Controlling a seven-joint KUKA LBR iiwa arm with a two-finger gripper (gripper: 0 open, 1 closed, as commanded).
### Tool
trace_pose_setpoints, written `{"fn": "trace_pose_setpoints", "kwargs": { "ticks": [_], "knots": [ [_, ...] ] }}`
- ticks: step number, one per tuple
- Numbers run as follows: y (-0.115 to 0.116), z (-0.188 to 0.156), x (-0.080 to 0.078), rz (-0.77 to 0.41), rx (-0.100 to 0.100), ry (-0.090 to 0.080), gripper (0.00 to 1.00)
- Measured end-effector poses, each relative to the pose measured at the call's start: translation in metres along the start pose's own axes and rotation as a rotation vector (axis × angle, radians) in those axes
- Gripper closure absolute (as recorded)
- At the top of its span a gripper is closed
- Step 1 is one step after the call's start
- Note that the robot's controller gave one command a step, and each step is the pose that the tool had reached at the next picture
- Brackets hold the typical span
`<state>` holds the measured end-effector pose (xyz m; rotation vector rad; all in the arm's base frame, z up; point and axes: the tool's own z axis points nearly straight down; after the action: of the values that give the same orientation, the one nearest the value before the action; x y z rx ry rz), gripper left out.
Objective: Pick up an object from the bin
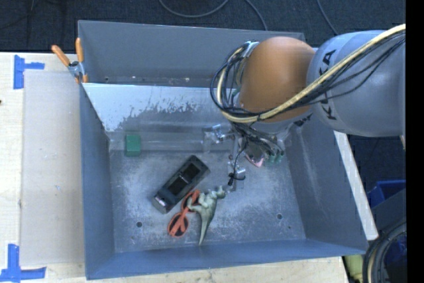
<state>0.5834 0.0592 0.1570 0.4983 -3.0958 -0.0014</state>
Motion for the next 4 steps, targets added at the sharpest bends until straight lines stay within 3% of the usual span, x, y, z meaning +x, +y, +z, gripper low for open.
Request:
{"fn": "trace_pose_setpoints", "kwargs": {
  "ticks": [1,2,3,4],
  "knots": [
    [0.034,0.054,0.007,-0.06,0.002,-0.008,0.0],
    [0.036,0.076,-0.019,-0.075,-0.007,0.017,0.0],
    [0.031,0.074,-0.004,-0.246,0.005,-0.045,1.0],
    [0.031,0.074,-0.004,-0.246,0.005,-0.045,1.0]
  ]
}}
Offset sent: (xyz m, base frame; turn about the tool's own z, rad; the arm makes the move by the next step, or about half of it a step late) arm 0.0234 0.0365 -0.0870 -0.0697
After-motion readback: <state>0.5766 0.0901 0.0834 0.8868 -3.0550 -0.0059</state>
